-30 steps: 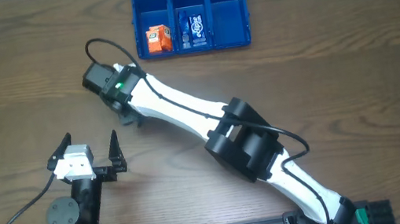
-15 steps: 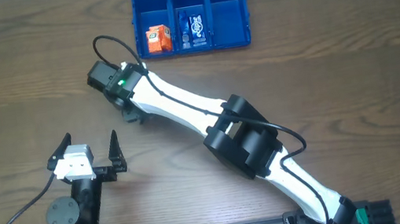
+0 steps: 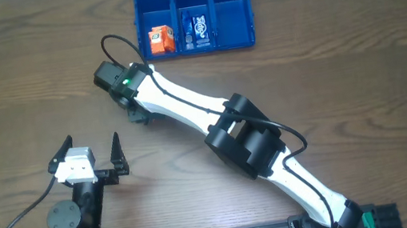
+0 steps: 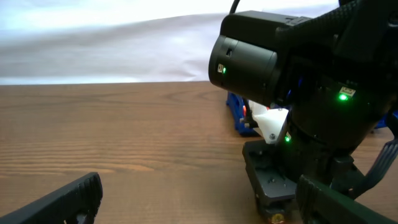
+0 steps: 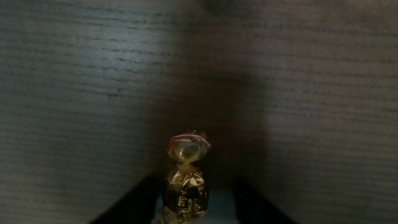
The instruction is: Sort Candies Into Trays
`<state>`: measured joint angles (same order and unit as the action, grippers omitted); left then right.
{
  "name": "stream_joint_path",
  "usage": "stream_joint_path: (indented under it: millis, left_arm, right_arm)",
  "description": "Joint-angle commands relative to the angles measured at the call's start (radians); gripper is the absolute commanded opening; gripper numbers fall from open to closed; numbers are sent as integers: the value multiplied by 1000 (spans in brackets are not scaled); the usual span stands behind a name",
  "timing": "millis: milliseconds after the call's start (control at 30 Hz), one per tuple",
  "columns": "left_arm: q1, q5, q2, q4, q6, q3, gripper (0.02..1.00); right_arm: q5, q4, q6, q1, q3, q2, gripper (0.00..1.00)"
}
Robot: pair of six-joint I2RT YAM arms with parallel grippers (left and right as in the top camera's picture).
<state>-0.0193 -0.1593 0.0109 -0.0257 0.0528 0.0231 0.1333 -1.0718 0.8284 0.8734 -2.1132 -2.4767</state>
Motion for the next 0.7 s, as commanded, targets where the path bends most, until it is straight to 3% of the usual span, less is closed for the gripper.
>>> stream_joint_path:
  millis: [33, 300, 400, 700]
  left_arm:
    - [6, -25, -7, -35, 8, -18, 998]
    - [6, -25, -7, -35, 8, -18, 996]
    - [6, -25, -7, -35, 8, -18, 998]
    - [6, -25, -7, -35, 8, -18, 998]
  right_arm:
    - [3, 3, 9, -5, 0, -39, 253]
    - [3, -5, 8, -9, -6, -35, 150]
    - [7, -31, -45, -28, -15, 15, 143]
    - [192, -119, -215, -167, -15, 349, 117]
